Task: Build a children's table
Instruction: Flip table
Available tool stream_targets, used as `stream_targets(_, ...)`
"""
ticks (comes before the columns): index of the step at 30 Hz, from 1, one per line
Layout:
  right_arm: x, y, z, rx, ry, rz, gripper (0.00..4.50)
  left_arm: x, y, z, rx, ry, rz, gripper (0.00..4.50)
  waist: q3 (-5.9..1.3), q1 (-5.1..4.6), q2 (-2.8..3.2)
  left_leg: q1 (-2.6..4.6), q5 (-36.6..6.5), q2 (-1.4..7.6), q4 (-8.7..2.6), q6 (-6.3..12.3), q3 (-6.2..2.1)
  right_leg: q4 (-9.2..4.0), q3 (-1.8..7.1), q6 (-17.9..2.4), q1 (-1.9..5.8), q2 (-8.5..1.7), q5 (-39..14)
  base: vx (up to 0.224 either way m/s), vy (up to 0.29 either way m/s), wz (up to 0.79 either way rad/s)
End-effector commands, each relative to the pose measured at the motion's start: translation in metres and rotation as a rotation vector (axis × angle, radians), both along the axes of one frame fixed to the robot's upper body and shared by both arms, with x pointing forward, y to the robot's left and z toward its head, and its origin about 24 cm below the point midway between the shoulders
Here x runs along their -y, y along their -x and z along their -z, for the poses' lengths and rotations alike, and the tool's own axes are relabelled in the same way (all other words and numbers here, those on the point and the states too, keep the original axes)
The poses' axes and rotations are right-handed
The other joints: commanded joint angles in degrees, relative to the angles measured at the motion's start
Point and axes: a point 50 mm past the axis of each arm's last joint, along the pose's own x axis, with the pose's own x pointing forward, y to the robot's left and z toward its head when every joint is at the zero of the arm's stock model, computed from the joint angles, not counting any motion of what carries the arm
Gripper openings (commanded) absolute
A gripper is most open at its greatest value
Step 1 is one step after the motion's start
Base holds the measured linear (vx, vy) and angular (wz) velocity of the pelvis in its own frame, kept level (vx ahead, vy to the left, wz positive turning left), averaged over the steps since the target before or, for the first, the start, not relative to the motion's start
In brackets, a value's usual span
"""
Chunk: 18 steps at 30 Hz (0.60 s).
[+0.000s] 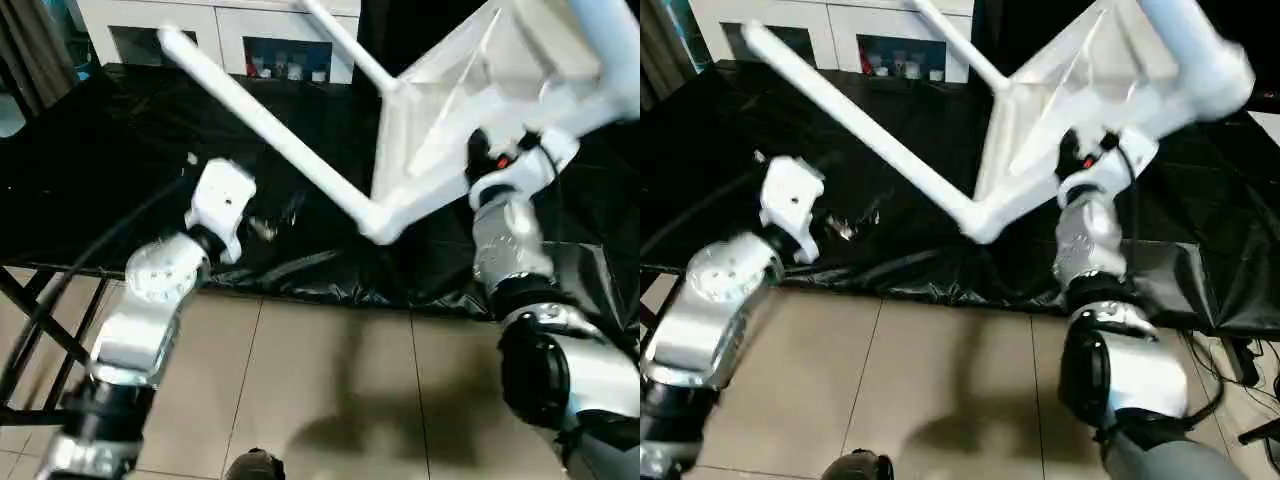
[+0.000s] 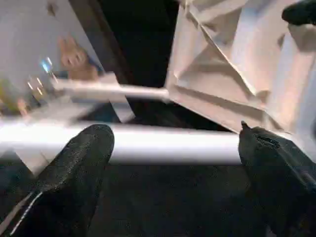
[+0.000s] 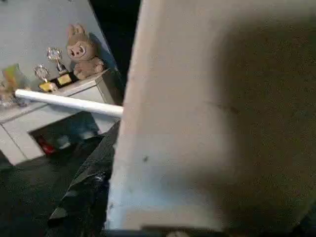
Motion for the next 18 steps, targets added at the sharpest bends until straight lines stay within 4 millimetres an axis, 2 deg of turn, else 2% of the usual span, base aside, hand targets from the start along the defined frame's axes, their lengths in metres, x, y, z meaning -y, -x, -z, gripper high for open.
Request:
stream_targets(1, 0.006, 0.002, 0.007, -0.066, 0.173, 0.005, 2.02, 0.003, 0.001, -0.011, 0.059, -0.024, 0.025, 4.5, -4.42, -0.76, 0.16, 3.39, -12.42, 2.46, -3.83, -3.95, -1.38, -3.63, 1.22, -8.76, 0.14, -2.44, 2.86, 0.0, 0.0, 0.0)
stream_targets(6, 0.005, 0.0, -0.002, -0.076, 0.298, 0.007, 2.02, 0.01, 0.003, -0.032, 0.202, -0.143, 0.078, 4.5, -4.36, -0.78, 0.05, 3.35, -12.91, 2.51, -3.85, -4.0, -1.39, -3.64, 1.27, -8.47, 0.07, -2.4, 2.21, 0.0, 0.0, 0.0)
stream_targets(13, -0.002, -0.003, -0.006, -0.09, 0.41, -0.044, 2.01, 0.018, 0.002, -0.049, 0.302, -0.28, 0.136, 4.5, -4.37, -0.84, -0.04, 3.27, -12.33, 2.44, -3.73, -4.46, -1.37, -3.53, 1.28, -8.62, 0.08, -2.43, 2.67, 0.0, 0.0, 0.0)
stream_targets(15, -0.004, -0.004, -0.008, -0.108, 0.467, -0.049, 2.0, 0.021, -0.002, -0.063, 0.365, -0.347, 0.138, 4.5, -4.38, -0.98, 0.04, 3.31, -12.0, 2.39, -3.68, -4.64, -1.37, -3.37, 1.28, -8.98, 0.04, -2.29, 3.44, 0.0, 0.0, 0.0)
stream_targets(18, -0.005, -0.004, -0.008, -0.109, 0.467, -0.05, 1.99, 0.021, -0.004, -0.066, 0.388, -0.369, 0.122, 4.5, -4.34, -1.17, -0.01, 3.29, -12.49, 2.47, -3.72, -4.9, -1.37, -3.34, 1.31, -9.13, 0.15, -2.43, 3.72, 0.0, 0.0, 0.0)
